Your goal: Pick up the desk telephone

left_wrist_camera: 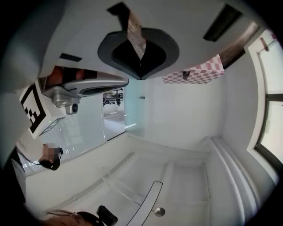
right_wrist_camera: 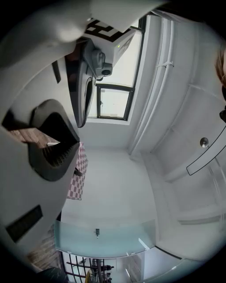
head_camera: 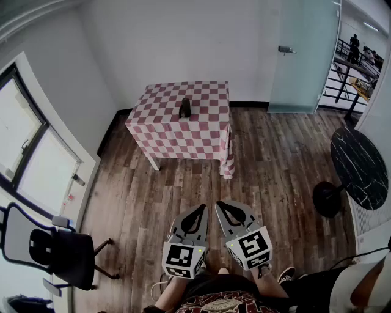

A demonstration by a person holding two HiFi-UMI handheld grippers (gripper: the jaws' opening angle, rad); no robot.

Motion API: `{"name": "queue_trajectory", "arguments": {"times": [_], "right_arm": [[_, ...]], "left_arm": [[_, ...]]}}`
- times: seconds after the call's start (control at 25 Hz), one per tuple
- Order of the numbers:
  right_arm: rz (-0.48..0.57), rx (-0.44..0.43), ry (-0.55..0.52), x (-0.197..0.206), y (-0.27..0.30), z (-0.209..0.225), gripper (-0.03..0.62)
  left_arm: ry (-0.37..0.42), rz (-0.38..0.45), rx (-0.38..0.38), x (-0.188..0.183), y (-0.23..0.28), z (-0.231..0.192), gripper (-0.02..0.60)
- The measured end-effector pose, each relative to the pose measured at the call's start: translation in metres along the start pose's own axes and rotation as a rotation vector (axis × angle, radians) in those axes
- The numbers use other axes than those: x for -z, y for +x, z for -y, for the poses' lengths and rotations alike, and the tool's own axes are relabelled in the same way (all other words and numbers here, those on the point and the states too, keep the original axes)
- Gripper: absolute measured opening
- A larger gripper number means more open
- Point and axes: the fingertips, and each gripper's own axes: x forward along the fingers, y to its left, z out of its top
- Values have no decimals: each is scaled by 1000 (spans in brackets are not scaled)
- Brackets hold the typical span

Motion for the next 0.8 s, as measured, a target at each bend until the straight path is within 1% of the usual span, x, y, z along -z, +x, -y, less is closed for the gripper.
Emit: {"name": "queue_trajectory", "arguments": {"times": [0.16,0.48,0.68,0.8], "right_arm": [[4,-1,-2,-2,-2,2,18],[15,-15,15,2,-12,10,18],[15,-7,25,11,-19,20,18],[11,6,37,15,-16,28,18]], "left_arm": [[9,2,-5,-3,1,3,8],[-5,0,-2,-1,5,12,8],[-17,-14,-13,9,5,21,8],[-33,-24,-29,15,6,17,8]]}}
